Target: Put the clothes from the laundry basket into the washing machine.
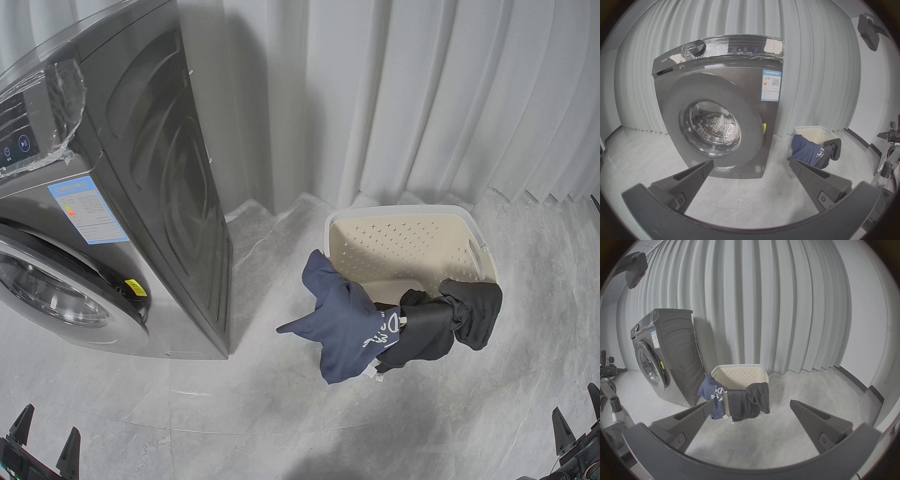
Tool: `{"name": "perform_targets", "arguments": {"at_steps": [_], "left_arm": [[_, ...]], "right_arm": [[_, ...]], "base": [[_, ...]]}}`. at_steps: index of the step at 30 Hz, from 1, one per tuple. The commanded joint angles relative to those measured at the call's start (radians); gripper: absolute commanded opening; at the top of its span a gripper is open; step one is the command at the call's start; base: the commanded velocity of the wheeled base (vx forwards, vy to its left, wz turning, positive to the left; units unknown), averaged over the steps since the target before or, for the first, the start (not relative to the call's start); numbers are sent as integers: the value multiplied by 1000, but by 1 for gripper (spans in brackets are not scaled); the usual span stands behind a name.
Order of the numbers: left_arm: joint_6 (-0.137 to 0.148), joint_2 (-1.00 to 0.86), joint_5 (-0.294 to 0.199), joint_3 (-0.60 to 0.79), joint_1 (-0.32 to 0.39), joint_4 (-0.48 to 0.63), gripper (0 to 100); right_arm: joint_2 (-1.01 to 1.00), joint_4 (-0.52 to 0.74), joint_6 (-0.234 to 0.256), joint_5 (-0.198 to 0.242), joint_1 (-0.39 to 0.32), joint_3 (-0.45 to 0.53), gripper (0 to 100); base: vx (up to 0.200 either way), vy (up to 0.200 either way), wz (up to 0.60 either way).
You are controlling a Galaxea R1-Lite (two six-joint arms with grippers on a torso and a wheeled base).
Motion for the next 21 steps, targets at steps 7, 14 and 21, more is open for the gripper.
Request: {"name": "perform_targets", "arguments": {"at_steps": [7, 14, 21], "left_arm": [[0, -12, 0, 13, 0, 0, 100], [0, -12, 0, 13, 0, 0, 100], [0, -12, 0, 13, 0, 0, 100]], "right_arm": [[-10, 0, 0, 0, 0, 18, 100], [-10, 0, 0, 0, 0, 18, 100], [-10, 0, 0, 0, 0, 16, 100]], "base": [[0, 200, 0], [0, 200, 0], [0, 200, 0]]}}
